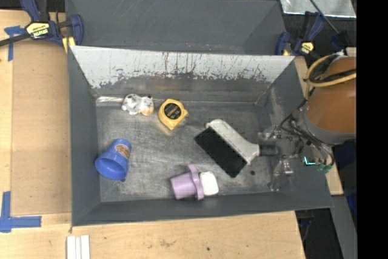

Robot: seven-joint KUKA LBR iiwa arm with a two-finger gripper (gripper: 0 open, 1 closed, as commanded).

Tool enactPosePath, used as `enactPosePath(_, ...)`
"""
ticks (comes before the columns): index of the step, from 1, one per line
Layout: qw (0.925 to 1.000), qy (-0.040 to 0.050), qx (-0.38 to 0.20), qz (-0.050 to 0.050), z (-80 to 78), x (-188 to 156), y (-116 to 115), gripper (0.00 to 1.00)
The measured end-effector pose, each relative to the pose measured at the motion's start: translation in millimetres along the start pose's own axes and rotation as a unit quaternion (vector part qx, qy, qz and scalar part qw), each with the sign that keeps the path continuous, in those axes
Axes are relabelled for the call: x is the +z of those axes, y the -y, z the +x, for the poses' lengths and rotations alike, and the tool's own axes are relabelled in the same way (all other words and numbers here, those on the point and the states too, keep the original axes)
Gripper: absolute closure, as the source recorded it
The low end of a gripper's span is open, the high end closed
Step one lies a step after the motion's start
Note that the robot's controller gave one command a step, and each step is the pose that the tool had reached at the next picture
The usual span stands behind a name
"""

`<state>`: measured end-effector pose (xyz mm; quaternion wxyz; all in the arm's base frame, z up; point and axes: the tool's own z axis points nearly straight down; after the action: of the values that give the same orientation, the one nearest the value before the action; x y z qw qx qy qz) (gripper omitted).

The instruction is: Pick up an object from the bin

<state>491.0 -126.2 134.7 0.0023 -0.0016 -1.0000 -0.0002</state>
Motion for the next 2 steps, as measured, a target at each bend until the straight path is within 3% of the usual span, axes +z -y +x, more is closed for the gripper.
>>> enactPosePath(1, 1.0, 0.0038, -0.002, 0.001, -2.1, -3.7, -0.4, 0.0)
enactPosePath(2, 1.0, 0.0055, -0.004, 0.001, -82.6, 38.9, -4.8, 0.0)
